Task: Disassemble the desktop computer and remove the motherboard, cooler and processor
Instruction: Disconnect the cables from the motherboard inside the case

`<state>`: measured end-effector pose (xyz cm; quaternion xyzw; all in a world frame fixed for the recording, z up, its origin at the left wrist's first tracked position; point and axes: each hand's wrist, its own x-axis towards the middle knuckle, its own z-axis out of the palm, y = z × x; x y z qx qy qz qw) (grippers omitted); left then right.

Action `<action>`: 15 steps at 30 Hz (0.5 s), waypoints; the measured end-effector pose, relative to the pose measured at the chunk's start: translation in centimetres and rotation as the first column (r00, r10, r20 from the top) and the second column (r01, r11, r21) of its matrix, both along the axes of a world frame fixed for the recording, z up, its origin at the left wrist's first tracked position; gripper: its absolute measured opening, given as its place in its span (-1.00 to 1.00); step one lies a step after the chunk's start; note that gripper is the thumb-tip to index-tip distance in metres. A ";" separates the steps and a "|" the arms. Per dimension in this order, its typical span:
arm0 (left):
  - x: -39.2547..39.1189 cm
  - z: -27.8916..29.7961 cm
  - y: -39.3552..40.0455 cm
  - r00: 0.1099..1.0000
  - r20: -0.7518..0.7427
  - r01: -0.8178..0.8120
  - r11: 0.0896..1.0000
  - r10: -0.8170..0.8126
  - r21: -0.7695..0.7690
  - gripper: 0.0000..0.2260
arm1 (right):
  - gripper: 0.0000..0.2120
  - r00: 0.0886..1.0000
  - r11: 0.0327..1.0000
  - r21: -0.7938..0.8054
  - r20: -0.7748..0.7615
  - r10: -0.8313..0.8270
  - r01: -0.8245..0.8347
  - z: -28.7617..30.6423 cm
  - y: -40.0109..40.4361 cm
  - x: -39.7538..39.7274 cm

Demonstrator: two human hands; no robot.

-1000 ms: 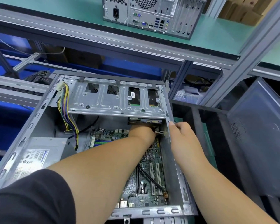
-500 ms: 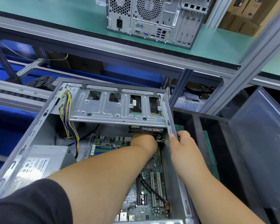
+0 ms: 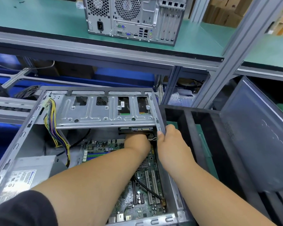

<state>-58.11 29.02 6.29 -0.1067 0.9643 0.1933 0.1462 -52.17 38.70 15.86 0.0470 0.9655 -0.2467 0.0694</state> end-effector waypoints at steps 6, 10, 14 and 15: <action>-0.1 -0.1 -0.1 1.000 -0.004 -0.013 0.999 0.013 0.042 -0.69 | -0.76 1.000 1.000 0.026 0.004 0.002 -0.002 -0.3 0.0 0.0; -0.4 -0.1 -0.5 0.998 0.057 0.014 0.999 -0.016 0.041 -0.70 | -0.75 1.000 1.000 0.030 0.002 -0.004 0.004 -0.4 0.1 -0.1; -0.1 0.2 -0.5 0.996 0.072 0.041 0.998 -0.045 0.052 -0.65 | -0.74 1.000 1.000 0.031 0.001 -0.003 0.003 -0.3 0.0 0.0; -0.1 0.3 -0.5 0.996 0.070 0.048 0.997 -0.052 0.061 -0.63 | -0.74 1.000 1.000 0.028 0.002 -0.006 0.006 -0.3 0.0 0.0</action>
